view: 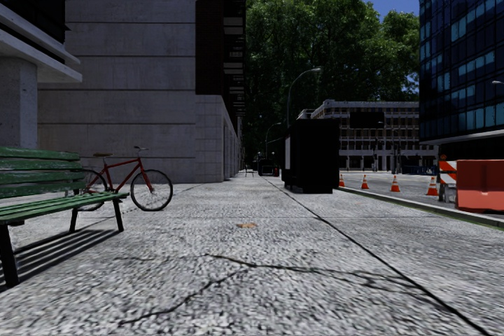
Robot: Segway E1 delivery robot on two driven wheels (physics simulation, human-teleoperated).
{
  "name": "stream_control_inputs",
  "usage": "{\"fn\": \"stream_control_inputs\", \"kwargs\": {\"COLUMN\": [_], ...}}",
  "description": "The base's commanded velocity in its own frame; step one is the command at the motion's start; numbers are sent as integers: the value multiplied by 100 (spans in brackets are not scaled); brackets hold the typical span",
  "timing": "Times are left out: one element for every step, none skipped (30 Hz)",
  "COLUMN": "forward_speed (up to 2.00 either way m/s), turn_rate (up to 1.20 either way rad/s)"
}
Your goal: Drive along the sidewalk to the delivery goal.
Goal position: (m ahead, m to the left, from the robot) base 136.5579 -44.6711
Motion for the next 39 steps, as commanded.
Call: {"fn": "stream_control_inputs", "kwargs": {"forward_speed": [200,200,200,200,200,200,200,200,200,200,200,200,200,200,200,200,200,200,200,200,200,200,200,200,200,200,200,200,200,200,200,200,200,200,200,200,200,200,200], "turn_rate": [0,0,0,0,0,0,0,0,0,0,0,0,0,0,0,0,0,0,0,0,0,0,0,0,0,0,0,0,0,0,0,0,0,0,0,0,0,0,0]}}
